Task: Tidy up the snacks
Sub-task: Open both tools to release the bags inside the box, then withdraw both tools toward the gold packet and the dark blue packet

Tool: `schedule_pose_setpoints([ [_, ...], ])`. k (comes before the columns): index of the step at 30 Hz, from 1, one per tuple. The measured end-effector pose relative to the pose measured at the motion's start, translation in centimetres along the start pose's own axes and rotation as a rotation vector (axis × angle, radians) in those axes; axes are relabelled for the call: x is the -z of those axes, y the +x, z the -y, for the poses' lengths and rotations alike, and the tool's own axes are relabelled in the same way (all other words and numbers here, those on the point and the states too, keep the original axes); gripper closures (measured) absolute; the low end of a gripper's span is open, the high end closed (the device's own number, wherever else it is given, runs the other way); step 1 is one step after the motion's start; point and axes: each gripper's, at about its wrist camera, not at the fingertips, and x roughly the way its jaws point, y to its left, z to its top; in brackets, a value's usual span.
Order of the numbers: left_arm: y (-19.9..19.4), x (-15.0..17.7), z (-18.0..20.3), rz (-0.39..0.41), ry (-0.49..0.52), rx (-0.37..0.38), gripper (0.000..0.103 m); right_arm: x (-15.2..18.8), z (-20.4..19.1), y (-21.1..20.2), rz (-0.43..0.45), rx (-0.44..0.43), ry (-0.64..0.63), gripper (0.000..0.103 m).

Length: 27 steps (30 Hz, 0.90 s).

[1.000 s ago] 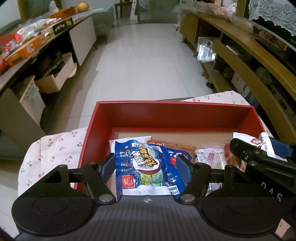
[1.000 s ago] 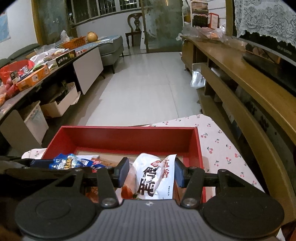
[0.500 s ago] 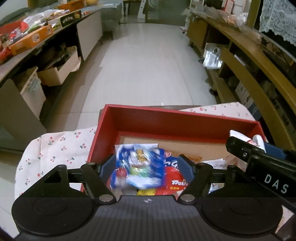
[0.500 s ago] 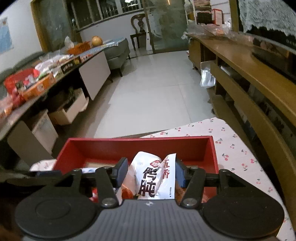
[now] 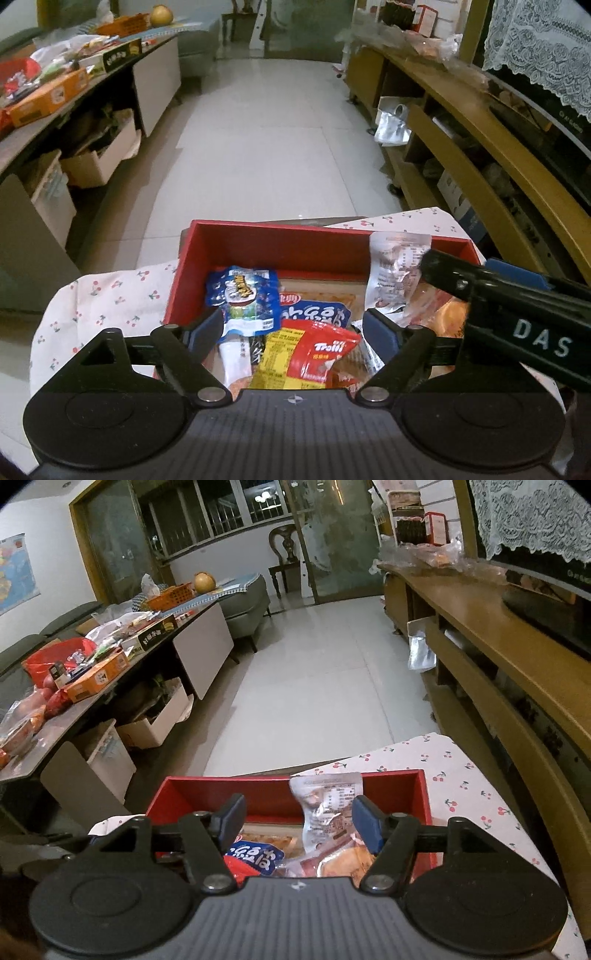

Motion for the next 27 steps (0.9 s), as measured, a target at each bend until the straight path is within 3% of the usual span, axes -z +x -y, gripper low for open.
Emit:
schedule_pose_setpoints([
  [13,-3.8,3.8,-3.4,-0.028,0.006,0.007,0.014,4.3,-0.9,-4.3,-0.075,0.031,-0.02,0.034],
  [27,-2.7,10.2,-6.1,-0.212,0.122,0.07,0.013,10.5,-3.7,-7.8,-0.206,-0.068,-0.032,0.034],
])
